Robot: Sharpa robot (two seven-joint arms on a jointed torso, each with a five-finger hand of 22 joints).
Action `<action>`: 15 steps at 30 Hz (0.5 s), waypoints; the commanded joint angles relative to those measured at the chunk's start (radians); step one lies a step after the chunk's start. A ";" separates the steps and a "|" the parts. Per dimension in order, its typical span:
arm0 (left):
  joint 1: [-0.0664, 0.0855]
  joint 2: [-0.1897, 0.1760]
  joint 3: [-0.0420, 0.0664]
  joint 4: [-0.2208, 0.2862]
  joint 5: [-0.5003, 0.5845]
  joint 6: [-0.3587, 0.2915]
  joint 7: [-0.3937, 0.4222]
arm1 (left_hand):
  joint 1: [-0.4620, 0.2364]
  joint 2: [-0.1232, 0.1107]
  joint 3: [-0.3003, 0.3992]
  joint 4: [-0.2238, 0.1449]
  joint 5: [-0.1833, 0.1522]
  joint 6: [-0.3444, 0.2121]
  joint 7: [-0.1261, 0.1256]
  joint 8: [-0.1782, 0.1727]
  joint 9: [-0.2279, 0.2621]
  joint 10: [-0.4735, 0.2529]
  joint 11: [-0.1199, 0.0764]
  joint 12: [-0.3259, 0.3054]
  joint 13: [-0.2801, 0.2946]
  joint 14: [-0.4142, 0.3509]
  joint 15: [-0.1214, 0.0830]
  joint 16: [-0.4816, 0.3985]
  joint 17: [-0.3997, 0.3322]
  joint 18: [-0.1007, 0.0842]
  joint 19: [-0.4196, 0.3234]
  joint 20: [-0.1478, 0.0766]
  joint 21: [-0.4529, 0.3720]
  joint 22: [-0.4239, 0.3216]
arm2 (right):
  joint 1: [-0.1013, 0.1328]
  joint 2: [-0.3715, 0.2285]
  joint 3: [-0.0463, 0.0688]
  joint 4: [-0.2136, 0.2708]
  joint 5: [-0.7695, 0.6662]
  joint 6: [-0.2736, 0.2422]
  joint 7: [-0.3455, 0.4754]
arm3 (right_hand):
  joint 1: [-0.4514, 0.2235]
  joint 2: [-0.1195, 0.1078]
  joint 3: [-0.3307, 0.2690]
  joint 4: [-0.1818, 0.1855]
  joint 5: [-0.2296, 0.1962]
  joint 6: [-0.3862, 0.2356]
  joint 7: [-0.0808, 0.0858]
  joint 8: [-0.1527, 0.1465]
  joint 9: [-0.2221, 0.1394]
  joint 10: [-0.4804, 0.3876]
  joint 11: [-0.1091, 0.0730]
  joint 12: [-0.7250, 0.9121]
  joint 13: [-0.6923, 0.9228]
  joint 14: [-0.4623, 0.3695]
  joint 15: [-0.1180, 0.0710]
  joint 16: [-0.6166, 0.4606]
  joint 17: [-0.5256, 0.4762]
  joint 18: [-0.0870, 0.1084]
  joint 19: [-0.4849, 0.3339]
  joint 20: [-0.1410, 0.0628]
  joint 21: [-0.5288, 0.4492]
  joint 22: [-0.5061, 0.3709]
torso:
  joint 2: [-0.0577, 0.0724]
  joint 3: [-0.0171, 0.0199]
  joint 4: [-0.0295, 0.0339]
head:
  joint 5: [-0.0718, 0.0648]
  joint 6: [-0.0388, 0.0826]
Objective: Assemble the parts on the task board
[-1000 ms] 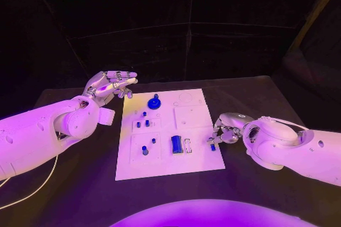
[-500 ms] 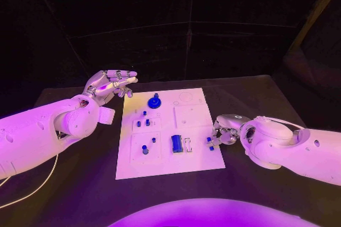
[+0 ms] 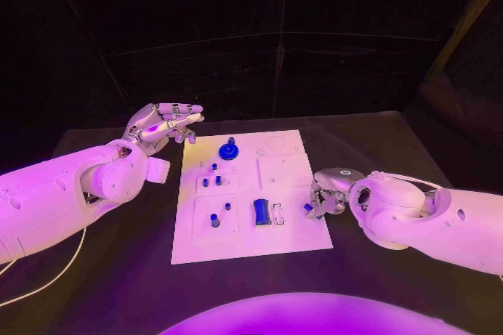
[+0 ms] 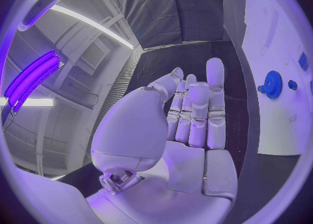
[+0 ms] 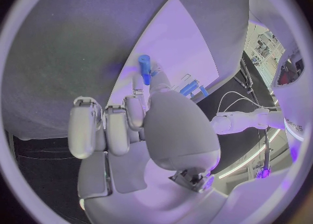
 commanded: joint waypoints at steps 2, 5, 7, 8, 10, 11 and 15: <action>0.001 0.000 0.001 0.001 0.003 0.012 0.005 | -0.001 0.007 -0.006 0.000 0.003 0.000 0.002 0.003 -0.001 -0.008 0.002 0.003 0.002 -0.007 0.000 -0.006 -0.001 0.014 -0.003 -0.001 -0.005 -0.002 | -0.012 0.006 -0.009 -0.002 -0.048 0.063 -0.011 | 0.098 0.076 0.019 -0.019 0.020 0.007 -0.002 -0.010 -0.011 -0.003 -0.006 -0.003 -0.013 0.065 -0.007 0.000 0.050 0.002 0.001 -0.006 -0.004 0.008 | -0.001 0.0003 -0.0011 | 0.001 0.000; 0.001 0.000 0.001 0.000 0.003 0.012 0.005 | -0.001 0.007 -0.006 0.000 0.003 0.000 0.002 0.003 -0.001 -0.008 0.002 0.003 0.002 -0.007 0.000 -0.006 -0.001 0.014 -0.003 -0.001 -0.005 -0.002 | -0.013 0.007 -0.009 0.000 -0.059 0.054 -0.013 | 0.104 0.078 0.035 -0.027 0.051 0.010 -0.001 -0.016 -0.015 -0.004 -0.007 -0.005 -0.014 0.065 -0.007 0.000 0.050 0.002 0.001 -0.006 -0.005 0.007 | 0.000 0.0004 -0.0010 | 0.001 0.000; 0.001 0.000 0.001 0.000 0.003 0.012 0.005 | -0.001 0.007 -0.006 0.000 0.003 0.000 0.002 0.003 -0.001 -0.008 0.002 0.003 0.002 -0.007 0.000 -0.006 -0.001 0.014 -0.003 -0.001 -0.005 -0.002 | -0.014 0.008 -0.009 0.003 -0.065 0.043 -0.015 | 0.106 0.080 0.045 -0.031 0.077 0.013 -0.002 -0.019 -0.017 -0.004 -0.007 -0.006 -0.014 0.065 -0.008 0.000 0.051 0.002 0.002 -0.007 -0.005 0.008 | -0.001 0.0005 -0.0015 | 0.002 0.000; 0.001 0.000 0.001 0.000 0.003 0.012 0.004 | -0.001 0.007 -0.006 0.000 0.003 0.000 0.002 0.003 -0.001 -0.008 0.002 0.003 0.002 -0.007 0.000 -0.006 -0.001 0.014 -0.003 -0.001 -0.005 -0.002 | -0.014 0.007 -0.009 0.005 -0.068 0.035 -0.017 | 0.107 0.080 0.051 -0.033 0.090 0.014 -0.002 -0.021 -0.017 -0.004 -0.007 -0.006 -0.013 0.066 -0.008 0.000 0.052 0.002 0.002 -0.007 -0.005 0.008 | -0.001 0.0006 -0.0015 | 0.003 0.000; 0.001 0.000 0.001 0.000 0.003 0.013 0.004 | -0.001 0.007 -0.006 0.000 0.003 0.000 0.002 0.003 -0.001 -0.008 0.002 0.003 0.002 -0.007 0.000 -0.006 -0.001 0.014 -0.003 -0.001 -0.005 -0.002 | -0.014 0.006 -0.009 0.010 -0.071 0.017 -0.020 | 0.107 0.080 0.067 -0.037 0.126 0.018 -0.003 -0.024 -0.019 -0.004 -0.008 -0.008 -0.014 0.066 -0.009 0.001 0.053 0.002 0.003 -0.007 -0.004 0.010 | 0.000 0.0007 -0.0011 | 0.004 0.001; 0.001 0.000 0.001 0.000 0.003 0.013 0.004 | -0.001 0.007 -0.006 0.000 0.003 0.000 0.002 0.003 -0.001 -0.008 0.002 0.003 0.002 -0.007 0.000 -0.006 -0.001 0.014 -0.003 -0.001 -0.005 -0.002 | -0.014 0.004 -0.009 0.014 -0.072 0.006 -0.021 | 0.105 0.079 0.074 -0.038 0.142 0.018 -0.002 -0.025 -0.019 -0.004 -0.009 -0.008 -0.013 0.066 -0.009 0.001 0.054 0.002 0.003 -0.008 -0.004 0.011 | 0.000 0.0008 -0.0010 | 0.004 0.001; 0.001 0.000 0.000 0.000 0.003 0.012 0.004 | -0.001 0.007 -0.006 0.000 0.003 0.000 0.002 0.003 -0.001 -0.008 0.002 0.003 0.002 -0.007 0.000 -0.006 -0.001 0.014 -0.003 -0.001 -0.005 -0.002 | -0.014 -0.001 -0.008 0.034 -0.075 -0.045 -0.025 | 0.099 0.083 0.112 -0.040 0.184 0.015 -0.002 -0.033 -0.021 -0.004 -0.008 -0.010 -0.014 0.066 -0.009 0.002 0.056 0.002 0.004 -0.008 -0.003 0.012 | -0.001 0.0001 -0.0016 | 0.006 0.000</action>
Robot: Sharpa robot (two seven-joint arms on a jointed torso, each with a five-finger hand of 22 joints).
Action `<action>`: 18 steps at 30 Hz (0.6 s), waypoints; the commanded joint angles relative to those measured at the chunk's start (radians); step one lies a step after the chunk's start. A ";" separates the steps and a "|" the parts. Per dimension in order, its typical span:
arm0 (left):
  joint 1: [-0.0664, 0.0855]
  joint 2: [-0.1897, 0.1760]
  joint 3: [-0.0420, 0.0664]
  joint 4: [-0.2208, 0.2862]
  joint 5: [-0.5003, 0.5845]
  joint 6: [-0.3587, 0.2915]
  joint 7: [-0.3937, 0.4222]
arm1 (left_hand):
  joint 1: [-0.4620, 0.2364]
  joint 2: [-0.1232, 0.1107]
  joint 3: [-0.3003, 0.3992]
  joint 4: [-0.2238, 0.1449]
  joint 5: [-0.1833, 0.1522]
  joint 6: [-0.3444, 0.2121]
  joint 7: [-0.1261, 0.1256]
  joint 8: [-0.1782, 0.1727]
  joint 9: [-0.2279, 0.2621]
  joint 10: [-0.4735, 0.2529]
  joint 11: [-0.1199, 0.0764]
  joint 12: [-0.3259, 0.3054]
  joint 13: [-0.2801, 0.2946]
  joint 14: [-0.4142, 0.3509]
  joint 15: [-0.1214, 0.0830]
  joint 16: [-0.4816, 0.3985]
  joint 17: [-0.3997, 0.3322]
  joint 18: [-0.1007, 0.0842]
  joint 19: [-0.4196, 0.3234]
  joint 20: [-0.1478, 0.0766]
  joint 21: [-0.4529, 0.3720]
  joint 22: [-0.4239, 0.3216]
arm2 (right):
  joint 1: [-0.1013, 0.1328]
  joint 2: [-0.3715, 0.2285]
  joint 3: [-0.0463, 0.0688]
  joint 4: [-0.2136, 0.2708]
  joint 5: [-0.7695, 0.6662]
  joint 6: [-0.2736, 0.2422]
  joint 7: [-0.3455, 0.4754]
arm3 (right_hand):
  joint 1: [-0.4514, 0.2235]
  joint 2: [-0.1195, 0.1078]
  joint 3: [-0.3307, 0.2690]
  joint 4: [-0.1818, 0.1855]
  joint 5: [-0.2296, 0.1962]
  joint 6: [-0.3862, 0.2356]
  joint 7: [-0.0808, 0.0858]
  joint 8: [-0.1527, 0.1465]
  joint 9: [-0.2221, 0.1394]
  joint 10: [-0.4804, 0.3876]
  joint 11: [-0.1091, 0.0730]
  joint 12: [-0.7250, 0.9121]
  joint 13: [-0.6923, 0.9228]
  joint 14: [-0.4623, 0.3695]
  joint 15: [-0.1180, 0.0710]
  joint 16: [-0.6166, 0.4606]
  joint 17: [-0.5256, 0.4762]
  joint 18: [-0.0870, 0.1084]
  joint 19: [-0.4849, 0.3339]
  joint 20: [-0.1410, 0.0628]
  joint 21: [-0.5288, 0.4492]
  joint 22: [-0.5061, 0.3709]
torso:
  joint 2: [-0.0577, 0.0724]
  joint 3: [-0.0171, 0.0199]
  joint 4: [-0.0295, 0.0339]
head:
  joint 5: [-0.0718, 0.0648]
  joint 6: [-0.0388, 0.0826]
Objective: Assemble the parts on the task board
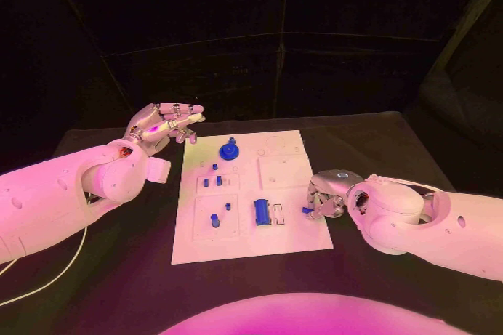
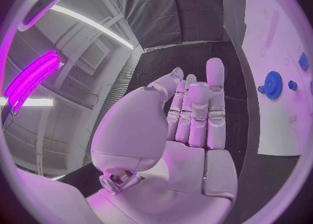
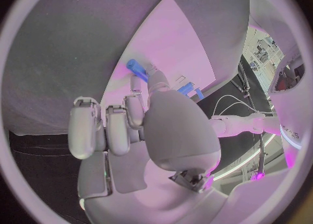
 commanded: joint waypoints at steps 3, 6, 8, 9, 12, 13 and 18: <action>0.001 0.000 0.000 0.001 0.003 0.011 0.004 | -0.001 0.007 -0.006 0.000 0.003 0.000 0.002 0.003 -0.001 -0.007 0.002 0.003 0.002 -0.007 0.000 -0.006 -0.001 0.014 -0.003 -0.001 -0.005 -0.002 | -0.005 -0.005 -0.005 0.022 -0.011 -0.081 -0.024 | 0.073 0.086 0.051 -0.002 0.032 0.002 0.002 -0.008 0.001 0.005 -0.007 -0.005 -0.012 0.068 -0.007 0.004 0.059 0.001 0.003 -0.004 -0.001 0.016 | 0.000 -0.0005 -0.0001 | 0.003 0.001; 0.001 0.000 0.000 0.001 0.003 0.011 0.005 | -0.001 0.007 -0.006 0.000 0.003 0.000 0.002 0.003 -0.001 -0.007 0.002 0.003 0.002 -0.007 0.000 -0.006 -0.001 0.014 -0.003 -0.001 -0.005 -0.002 | -0.005 -0.003 -0.005 0.035 0.026 -0.137 -0.025 | 0.048 0.069 0.094 0.006 0.046 0.003 0.001 -0.012 0.002 0.008 -0.008 -0.003 -0.009 0.069 -0.007 0.005 0.062 0.000 0.004 -0.003 0.001 0.019 | 0.000 -0.0009 -0.0009 | 0.005 0.001; 0.001 0.000 0.000 0.001 0.003 0.011 0.005 | -0.001 0.007 -0.006 0.000 0.003 0.000 0.002 0.003 -0.001 -0.007 0.002 0.003 0.002 -0.007 0.000 -0.006 -0.001 0.014 -0.003 -0.001 -0.005 -0.002 | -0.005 0.002 -0.005 0.038 0.075 -0.178 -0.027 | 0.027 0.057 0.123 0.017 0.041 0.005 0.000 -0.014 0.002 0.010 -0.007 -0.003 -0.009 0.069 -0.009 0.005 0.063 0.000 0.005 -0.003 0.002 0.021 | -0.001 -0.0017 -0.0019 | 0.006 0.001; 0.001 0.001 0.000 0.001 0.003 0.011 0.005 | -0.001 0.007 -0.006 0.000 0.003 0.000 0.002 0.003 -0.001 -0.007 0.002 0.003 0.002 -0.007 0.000 -0.006 -0.001 0.014 -0.003 -0.001 -0.005 -0.002 | -0.005 0.004 -0.005 0.038 0.094 -0.194 -0.028 | 0.020 0.053 0.131 0.021 0.040 0.006 -0.001 -0.015 0.003 0.011 -0.007 -0.002 -0.008 0.069 -0.009 0.005 0.064 0.000 0.006 -0.003 0.002 0.022 | -0.001 -0.0018 -0.0017 | 0.006 0.001; 0.001 0.001 0.000 0.002 0.003 0.012 0.005 | -0.002 0.007 -0.007 0.000 0.003 0.001 0.001 0.005 -0.001 -0.009 0.002 0.005 0.002 -0.008 -0.001 -0.007 -0.004 0.014 -0.003 -0.001 -0.007 -0.003 | -0.005 0.014 -0.004 0.039 0.144 -0.235 -0.030 | -0.002 0.039 0.159 0.031 0.036 0.009 -0.002 -0.016 0.004 0.014 -0.009 0.001 -0.005 0.070 -0.009 0.007 0.067 -0.001 0.007 -0.004 0.003 0.024 | 0.000 -0.0022 0.0009 | 0.007 0.002; 0.001 0.000 0.000 0.003 0.003 0.011 0.005 | -0.002 0.007 -0.007 0.000 0.003 0.001 0.001 0.005 -0.001 -0.009 0.002 0.005 0.002 -0.008 -0.001 -0.007 -0.004 0.014 -0.003 -0.001 -0.007 -0.003 | -0.005 0.017 -0.004 0.039 0.157 -0.244 -0.030 | -0.009 0.033 0.169 0.034 0.034 0.011 -0.003 -0.016 0.005 0.015 -0.010 0.002 -0.004 0.070 -0.010 0.008 0.068 -0.001 0.007 -0.005 0.004 0.025 | 0.001 -0.0012 0.0014 | 0.008 0.004; 0.001 -0.002 0.000 0.004 0.003 0.010 0.005 | -0.002 0.007 -0.007 0.000 0.003 0.001 0.001 0.005 -0.001 -0.009 0.002 0.005 0.002 -0.008 -0.001 -0.007 -0.004 0.014 -0.003 -0.001 -0.007 -0.003 | -0.005 0.033 -0.004 0.037 0.200 -0.267 -0.033 | -0.039 0.014 0.204 0.049 0.028 0.017 -0.006 -0.016 0.008 0.019 -0.012 0.007 0.000 0.071 -0.012 0.010 0.072 -0.001 0.010 -0.006 0.006 0.029 | 0.001 -0.0012 -0.0007 | 0.010 0.007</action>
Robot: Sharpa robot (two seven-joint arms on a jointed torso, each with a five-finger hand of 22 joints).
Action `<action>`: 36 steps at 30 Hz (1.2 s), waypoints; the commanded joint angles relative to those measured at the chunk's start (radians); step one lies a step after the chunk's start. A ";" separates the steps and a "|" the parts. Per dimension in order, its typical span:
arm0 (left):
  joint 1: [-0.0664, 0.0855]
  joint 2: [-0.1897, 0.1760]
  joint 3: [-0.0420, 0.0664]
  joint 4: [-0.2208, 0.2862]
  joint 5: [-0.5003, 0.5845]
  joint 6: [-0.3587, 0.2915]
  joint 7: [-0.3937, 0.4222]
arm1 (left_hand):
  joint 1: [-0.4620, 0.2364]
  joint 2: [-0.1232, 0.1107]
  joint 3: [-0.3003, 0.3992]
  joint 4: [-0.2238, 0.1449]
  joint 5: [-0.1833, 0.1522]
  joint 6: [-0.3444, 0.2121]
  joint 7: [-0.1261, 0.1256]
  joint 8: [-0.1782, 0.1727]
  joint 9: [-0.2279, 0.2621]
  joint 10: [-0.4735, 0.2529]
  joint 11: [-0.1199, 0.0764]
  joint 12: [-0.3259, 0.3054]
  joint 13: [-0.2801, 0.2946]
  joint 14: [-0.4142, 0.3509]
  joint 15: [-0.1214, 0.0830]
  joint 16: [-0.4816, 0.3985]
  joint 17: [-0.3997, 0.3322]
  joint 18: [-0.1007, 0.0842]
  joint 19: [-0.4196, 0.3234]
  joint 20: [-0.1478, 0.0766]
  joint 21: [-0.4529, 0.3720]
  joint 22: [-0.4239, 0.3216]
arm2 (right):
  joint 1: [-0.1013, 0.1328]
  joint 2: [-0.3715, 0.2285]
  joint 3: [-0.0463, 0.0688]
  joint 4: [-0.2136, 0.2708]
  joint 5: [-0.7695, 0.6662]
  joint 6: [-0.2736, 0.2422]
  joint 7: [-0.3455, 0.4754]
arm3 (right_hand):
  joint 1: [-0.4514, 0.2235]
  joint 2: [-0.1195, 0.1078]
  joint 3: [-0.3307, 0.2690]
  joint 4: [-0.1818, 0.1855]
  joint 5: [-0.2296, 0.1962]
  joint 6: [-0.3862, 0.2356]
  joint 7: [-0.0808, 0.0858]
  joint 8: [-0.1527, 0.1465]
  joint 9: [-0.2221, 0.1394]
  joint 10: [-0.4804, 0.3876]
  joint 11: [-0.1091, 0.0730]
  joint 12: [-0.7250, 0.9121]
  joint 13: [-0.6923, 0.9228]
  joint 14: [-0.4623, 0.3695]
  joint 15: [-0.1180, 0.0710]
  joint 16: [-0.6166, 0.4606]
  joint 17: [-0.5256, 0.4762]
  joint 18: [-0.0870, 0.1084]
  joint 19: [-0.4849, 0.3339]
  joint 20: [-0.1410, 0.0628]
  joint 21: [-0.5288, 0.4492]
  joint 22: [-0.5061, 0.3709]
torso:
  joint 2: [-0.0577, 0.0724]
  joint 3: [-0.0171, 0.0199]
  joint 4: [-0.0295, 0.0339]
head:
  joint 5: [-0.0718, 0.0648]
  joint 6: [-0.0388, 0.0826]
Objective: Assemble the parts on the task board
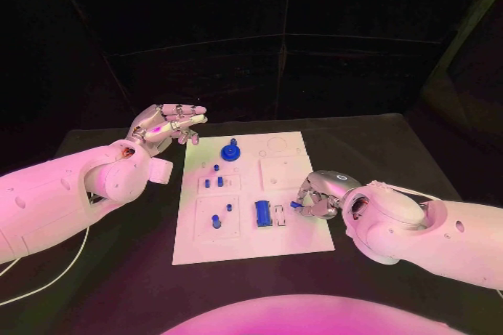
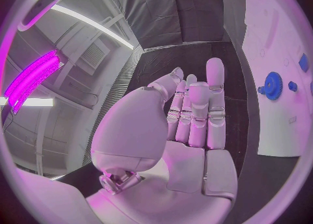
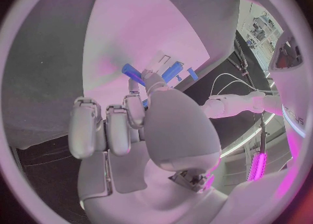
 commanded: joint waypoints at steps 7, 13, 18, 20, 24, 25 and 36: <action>0.001 -0.002 0.001 0.005 0.003 0.010 0.005 | -0.002 0.007 -0.007 0.000 0.003 0.001 0.001 0.005 -0.001 -0.005 -0.002 0.005 0.001 -0.008 -0.001 -0.007 -0.001 0.014 -0.003 -0.001 -0.007 -0.001 | 0.001 0.036 0.000 -0.014 0.161 -0.057 -0.013 | -0.079 -0.035 0.038 0.038 0.036 0.035 -0.017 0.015 0.020 0.028 -0.017 0.018 0.015 0.070 -0.012 0.010 0.079 -0.002 0.008 -0.006 0.008 0.033 | 0.000 0.0000 0.0001 | 0.005 -0.004; 0.001 -0.002 0.001 0.005 0.003 0.011 0.005 | -0.002 0.007 -0.007 0.000 0.003 0.001 0.001 0.005 -0.001 -0.005 -0.002 0.005 0.001 -0.008 -0.001 -0.007 -0.001 0.014 -0.003 -0.001 -0.007 -0.001 | 0.001 0.058 0.000 -0.029 0.194 -0.024 -0.017 | -0.112 -0.045 0.037 0.057 0.049 0.046 -0.021 0.023 0.028 0.032 -0.020 0.023 0.019 0.071 -0.015 0.012 0.083 -0.003 0.010 -0.008 0.010 0.037 | 0.000 -0.0003 0.0006 | 0.006 -0.005; 0.001 -0.003 0.001 0.006 0.003 0.012 0.004 | -0.002 0.007 -0.007 0.000 0.003 0.001 0.001 0.005 -0.001 -0.005 -0.002 0.005 0.001 -0.008 -0.001 -0.007 -0.001 0.014 -0.003 -0.001 -0.007 -0.001 | 0.001 0.075 0.000 -0.041 0.211 -0.022 -0.019 | -0.129 -0.050 0.034 0.066 0.051 0.053 -0.025 0.028 0.033 0.036 -0.023 0.026 0.020 0.072 -0.017 0.016 0.091 -0.005 0.015 -0.010 0.016 0.046 | 0.000 -0.0001 0.0008 | 0.007 -0.007; 0.001 -0.003 0.001 0.006 0.003 0.012 0.004 | -0.002 0.007 -0.007 0.000 0.003 0.001 0.001 0.005 -0.001 -0.005 -0.002 0.005 0.001 -0.008 -0.001 -0.007 -0.001 0.014 -0.003 -0.001 -0.007 -0.001 | 0.001 0.081 0.000 -0.046 0.214 -0.020 -0.021 | -0.138 -0.053 0.031 0.071 0.051 0.056 -0.026 0.029 0.035 0.038 -0.024 0.027 0.021 0.073 -0.018 0.017 0.092 -0.005 0.016 -0.011 0.017 0.049 | 0.000 -0.0001 0.0008 | 0.007 -0.008; 0.001 -0.004 0.001 0.007 0.003 0.012 0.003 | -0.002 0.007 -0.008 0.000 0.003 0.000 0.002 0.005 -0.001 -0.006 -0.002 0.006 0.001 -0.009 -0.001 -0.007 -0.001 0.014 -0.002 -0.001 -0.008 -0.001 | 0.001 0.088 0.000 -0.052 0.217 -0.021 -0.025 | -0.149 -0.053 0.028 0.078 0.051 0.060 -0.028 0.032 0.038 0.041 -0.026 0.029 0.022 0.073 -0.020 0.018 0.095 -0.006 0.018 -0.013 0.019 0.052 | 0.000 0.0004 -0.0007 | 0.007 -0.008; 0.001 -0.004 0.001 0.007 0.003 0.012 0.003 | -0.002 0.007 -0.008 0.000 0.003 0.000 0.002 0.005 -0.001 -0.006 -0.002 0.006 0.001 -0.009 -0.001 -0.007 -0.001 0.014 -0.002 -0.001 -0.008 -0.001 | 0.001 0.090 0.000 -0.054 0.218 -0.021 -0.026 | -0.153 -0.053 0.027 0.080 0.051 0.061 -0.029 0.033 0.039 0.041 -0.026 0.029 0.022 0.073 -0.020 0.018 0.095 -0.006 0.018 -0.013 0.019 0.053 | 0.000 0.0004 -0.0008 | 0.007 -0.008; 0.001 -0.003 0.001 0.007 0.003 0.014 0.002 | -0.002 0.007 -0.008 0.000 0.003 0.000 0.002 0.005 -0.001 -0.006 -0.002 0.006 0.001 -0.009 -0.001 -0.007 -0.001 0.014 -0.002 -0.001 -0.008 -0.001 | 0.001 0.105 0.000 -0.068 0.208 -0.007 -0.030 | -0.181 -0.051 0.016 0.096 0.039 0.074 -0.036 0.043 0.053 0.050 -0.032 0.039 0.029 0.075 -0.024 0.023 0.104 -0.009 0.023 -0.017 0.026 0.064 | 0.000 0.0009 0.0008 | 0.006 -0.009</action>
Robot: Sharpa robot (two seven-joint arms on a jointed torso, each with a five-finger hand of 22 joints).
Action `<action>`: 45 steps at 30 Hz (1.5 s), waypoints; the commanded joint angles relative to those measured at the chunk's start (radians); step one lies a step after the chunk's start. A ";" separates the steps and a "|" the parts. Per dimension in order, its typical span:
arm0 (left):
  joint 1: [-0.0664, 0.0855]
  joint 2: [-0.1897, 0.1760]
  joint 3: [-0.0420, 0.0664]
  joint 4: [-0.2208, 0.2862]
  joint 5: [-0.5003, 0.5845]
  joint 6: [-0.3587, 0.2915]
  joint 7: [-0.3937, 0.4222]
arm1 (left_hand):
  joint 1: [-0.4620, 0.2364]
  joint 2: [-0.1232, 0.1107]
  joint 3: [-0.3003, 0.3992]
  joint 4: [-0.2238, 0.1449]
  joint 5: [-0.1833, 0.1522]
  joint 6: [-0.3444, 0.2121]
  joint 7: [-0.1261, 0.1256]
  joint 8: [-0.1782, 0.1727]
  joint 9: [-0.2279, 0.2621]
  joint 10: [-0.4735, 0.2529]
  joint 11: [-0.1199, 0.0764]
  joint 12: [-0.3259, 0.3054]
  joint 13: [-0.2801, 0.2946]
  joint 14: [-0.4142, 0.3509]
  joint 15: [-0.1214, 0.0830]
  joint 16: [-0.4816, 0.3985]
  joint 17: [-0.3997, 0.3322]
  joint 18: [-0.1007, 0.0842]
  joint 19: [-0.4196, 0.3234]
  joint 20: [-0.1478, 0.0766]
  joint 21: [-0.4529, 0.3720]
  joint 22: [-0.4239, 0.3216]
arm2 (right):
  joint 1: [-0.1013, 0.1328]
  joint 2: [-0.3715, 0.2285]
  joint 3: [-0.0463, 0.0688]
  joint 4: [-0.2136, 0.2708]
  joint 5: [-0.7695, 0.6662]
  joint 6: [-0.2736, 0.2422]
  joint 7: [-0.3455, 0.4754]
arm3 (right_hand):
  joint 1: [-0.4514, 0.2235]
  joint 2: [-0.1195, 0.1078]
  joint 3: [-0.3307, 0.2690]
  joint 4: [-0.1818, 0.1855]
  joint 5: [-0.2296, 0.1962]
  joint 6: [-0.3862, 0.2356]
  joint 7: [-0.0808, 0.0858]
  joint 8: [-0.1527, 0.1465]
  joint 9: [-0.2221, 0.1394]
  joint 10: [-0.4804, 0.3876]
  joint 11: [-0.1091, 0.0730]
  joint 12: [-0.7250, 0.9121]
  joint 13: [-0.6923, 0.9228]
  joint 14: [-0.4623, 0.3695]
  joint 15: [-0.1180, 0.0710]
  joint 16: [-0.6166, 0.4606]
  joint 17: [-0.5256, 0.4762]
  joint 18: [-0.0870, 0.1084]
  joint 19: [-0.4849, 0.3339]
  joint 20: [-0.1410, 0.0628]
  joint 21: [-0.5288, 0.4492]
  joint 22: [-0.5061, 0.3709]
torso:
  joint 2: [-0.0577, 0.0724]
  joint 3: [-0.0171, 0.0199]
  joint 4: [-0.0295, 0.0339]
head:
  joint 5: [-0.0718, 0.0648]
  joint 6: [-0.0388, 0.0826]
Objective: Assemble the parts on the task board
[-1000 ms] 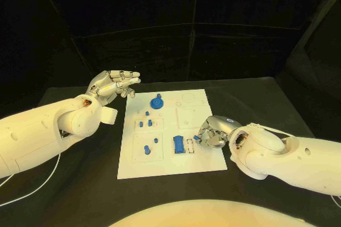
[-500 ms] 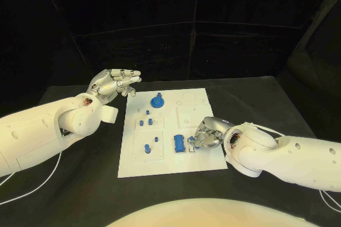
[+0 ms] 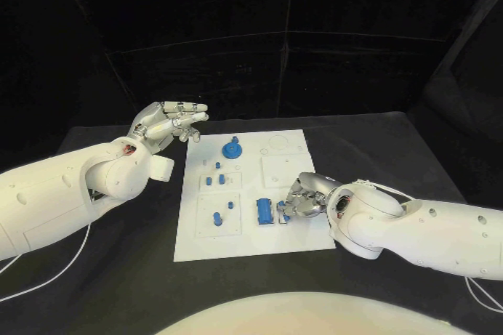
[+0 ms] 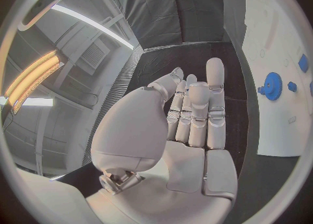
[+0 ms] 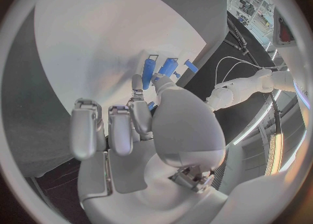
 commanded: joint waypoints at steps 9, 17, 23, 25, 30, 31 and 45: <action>0.001 0.000 0.001 0.002 0.003 0.013 0.002 | -0.002 0.007 -0.008 0.000 0.003 0.000 0.002 0.005 -0.001 -0.006 -0.002 0.006 0.001 -0.009 -0.001 -0.006 -0.002 0.014 -0.002 -0.001 -0.003 -0.001 | 0.001 0.006 0.000 -0.001 -0.007 0.040 -0.003 | -0.025 -0.002 -0.009 0.013 -0.026 0.025 -0.013 0.016 0.015 0.024 -0.010 0.024 0.038 0.077 -0.012 0.005 0.106 -0.009 0.021 -0.010 0.008 0.066 | 0.001 0.0006 -0.0004 | 0.001 -0.002; 0.001 -0.001 0.001 0.002 0.003 0.014 0.001 | -0.002 0.007 -0.008 0.000 0.003 0.000 0.002 0.005 -0.001 -0.006 -0.002 0.006 0.001 -0.009 -0.001 -0.006 -0.002 0.014 -0.002 -0.001 -0.003 -0.001 | 0.001 0.005 0.000 -0.002 -0.010 0.052 -0.003 | -0.032 -0.004 -0.018 0.017 -0.041 0.026 -0.014 0.020 0.021 0.024 -0.011 0.024 0.038 0.077 -0.014 0.004 0.105 -0.009 0.021 -0.012 0.008 0.066 | 0.001 0.0004 0.0004 | 0.001 -0.003; 0.001 0.000 0.001 0.001 0.003 0.014 0.001 | -0.003 0.006 -0.009 0.000 0.003 -0.001 0.002 0.005 -0.001 -0.008 -0.001 0.006 0.001 -0.010 0.000 -0.007 -0.004 0.014 -0.002 -0.001 -0.004 -0.001 | 0.001 0.005 0.000 -0.003 -0.015 0.034 -0.003 | -0.100 -0.009 -0.078 0.060 -0.178 0.022 -0.010 0.024 0.034 0.022 -0.007 0.016 0.035 0.075 -0.011 0.000 0.099 -0.009 0.019 -0.011 0.005 0.063 | 0.001 0.0002 0.0004 | 0.000 -0.003; 0.001 0.000 0.001 0.001 0.003 0.014 0.001 | -0.003 0.006 -0.009 0.000 0.003 -0.001 0.002 0.005 -0.001 -0.008 -0.001 0.006 0.001 -0.010 0.000 -0.007 -0.004 0.014 -0.002 -0.001 -0.004 -0.001 | 0.001 0.005 0.000 -0.004 -0.017 0.026 -0.003 | -0.121 -0.001 -0.102 0.067 -0.229 0.019 -0.010 0.025 0.039 0.021 -0.007 0.014 0.035 0.075 -0.010 -0.001 0.096 -0.009 0.019 -0.010 0.005 0.063 | 0.001 0.0004 0.0001 | 0.001 -0.003; 0.001 0.001 0.001 0.000 0.003 0.014 0.001 | -0.003 0.006 -0.009 0.000 0.003 -0.001 0.002 0.005 -0.001 -0.008 -0.001 0.006 0.001 -0.010 0.000 -0.007 -0.004 0.014 -0.002 -0.001 -0.004 -0.001 | 0.001 0.002 0.000 -0.002 -0.027 0.011 -0.001 | -0.165 0.014 -0.153 0.070 -0.299 0.014 -0.009 0.027 0.050 0.019 -0.006 0.010 0.034 0.075 -0.010 -0.003 0.094 -0.008 0.018 -0.009 0.004 0.062 | 0.001 0.0006 0.0005 | -0.001 -0.004; 0.001 0.000 0.001 0.000 0.003 0.014 0.000 | -0.003 0.006 -0.009 0.000 0.003 -0.001 0.002 0.005 -0.001 -0.008 -0.001 0.006 0.001 -0.010 0.000 -0.007 -0.004 0.014 -0.002 -0.001 -0.004 -0.001 | 0.001 0.001 0.000 -0.001 -0.029 0.010 -0.001 | -0.166 0.015 -0.154 0.070 -0.300 0.013 -0.009 0.027 0.051 0.019 -0.006 0.009 0.034 0.075 -0.010 -0.003 0.094 -0.008 0.018 -0.009 0.003 0.062 | 0.001 0.0006 0.0005 | -0.001 -0.004; 0.001 0.001 0.001 -0.003 0.003 0.015 0.000 | -0.003 0.006 -0.009 0.000 0.003 -0.001 0.002 0.005 -0.001 -0.008 -0.001 0.006 0.001 -0.010 0.000 -0.007 -0.004 0.014 -0.002 -0.001 -0.004 -0.001 | 0.001 -0.040 0.000 0.025 -0.014 0.004 0.043 | -0.035 0.014 -0.188 0.010 -0.298 -0.016 0.000 0.018 0.065 0.013 0.000 -0.001 0.031 0.072 -0.006 -0.011 0.082 -0.006 0.012 -0.007 -0.004 0.052 | -0.001 0.0006 -0.0015 | -0.002 0.003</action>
